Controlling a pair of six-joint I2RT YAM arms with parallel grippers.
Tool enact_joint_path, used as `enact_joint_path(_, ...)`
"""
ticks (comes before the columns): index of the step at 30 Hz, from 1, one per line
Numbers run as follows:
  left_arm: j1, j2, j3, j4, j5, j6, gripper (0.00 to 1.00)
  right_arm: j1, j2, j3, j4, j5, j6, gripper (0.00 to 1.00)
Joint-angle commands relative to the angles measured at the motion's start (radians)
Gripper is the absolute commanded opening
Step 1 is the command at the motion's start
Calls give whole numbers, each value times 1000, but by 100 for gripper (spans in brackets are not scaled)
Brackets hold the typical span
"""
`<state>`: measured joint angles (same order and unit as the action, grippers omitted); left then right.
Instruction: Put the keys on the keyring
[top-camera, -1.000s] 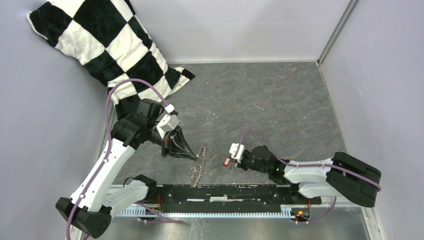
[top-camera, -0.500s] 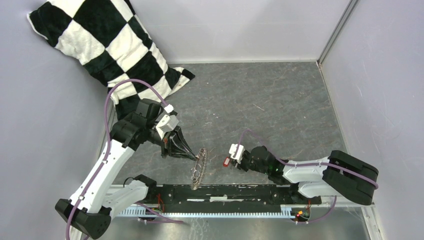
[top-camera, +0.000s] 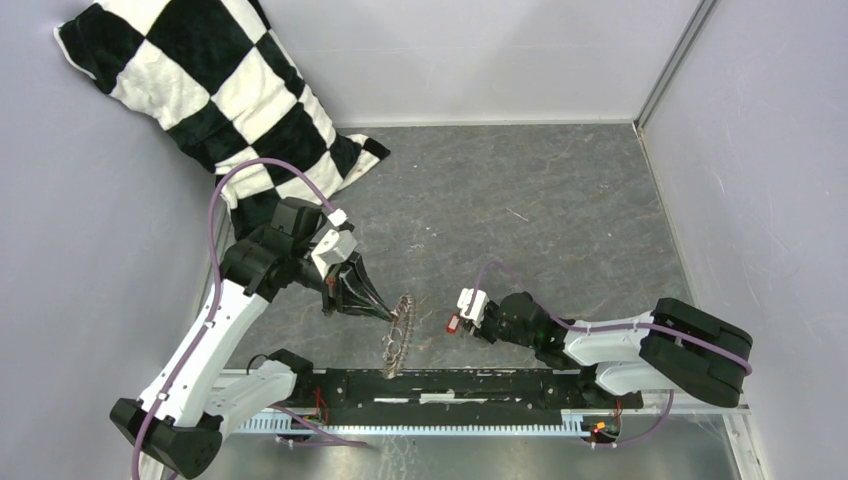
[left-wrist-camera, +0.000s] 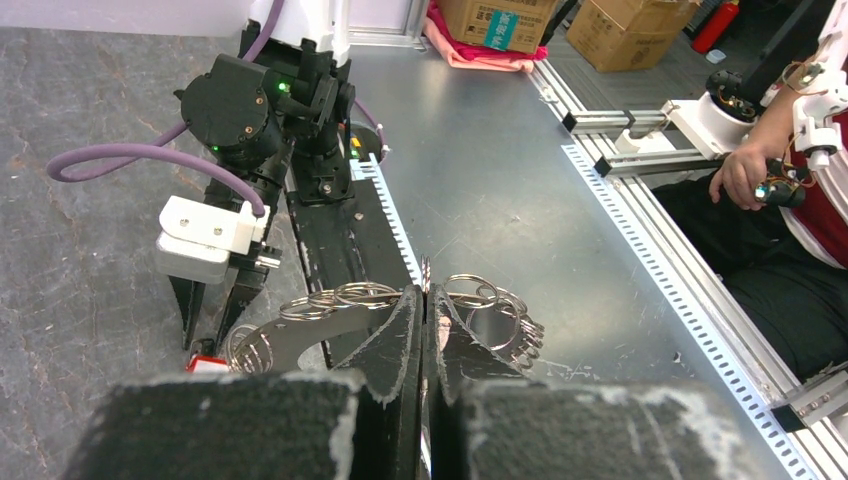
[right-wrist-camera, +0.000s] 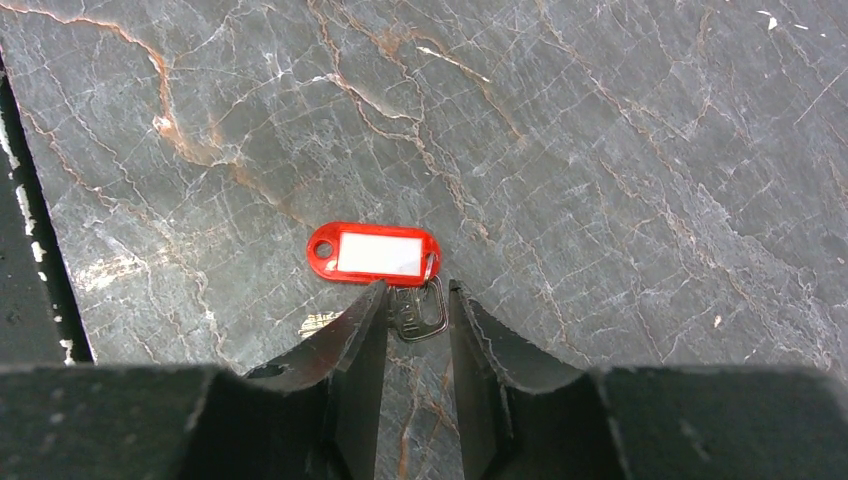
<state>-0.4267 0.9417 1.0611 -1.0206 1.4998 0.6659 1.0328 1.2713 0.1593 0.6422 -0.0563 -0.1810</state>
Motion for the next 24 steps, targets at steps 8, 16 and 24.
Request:
enact_joint_path(8, 6, -26, -8, 27, 46, -34, 2, -16, -10, 32, 40, -20, -12, 38)
enact_joint_path(16, 6, -30, -6, 27, 48, -38, 2, -25, 33, 45, 71, -23, -17, 33)
enact_joint_path(24, 5, -30, -4, 27, 45, -39, 2, -30, 44, 44, 67, -42, -16, 29)
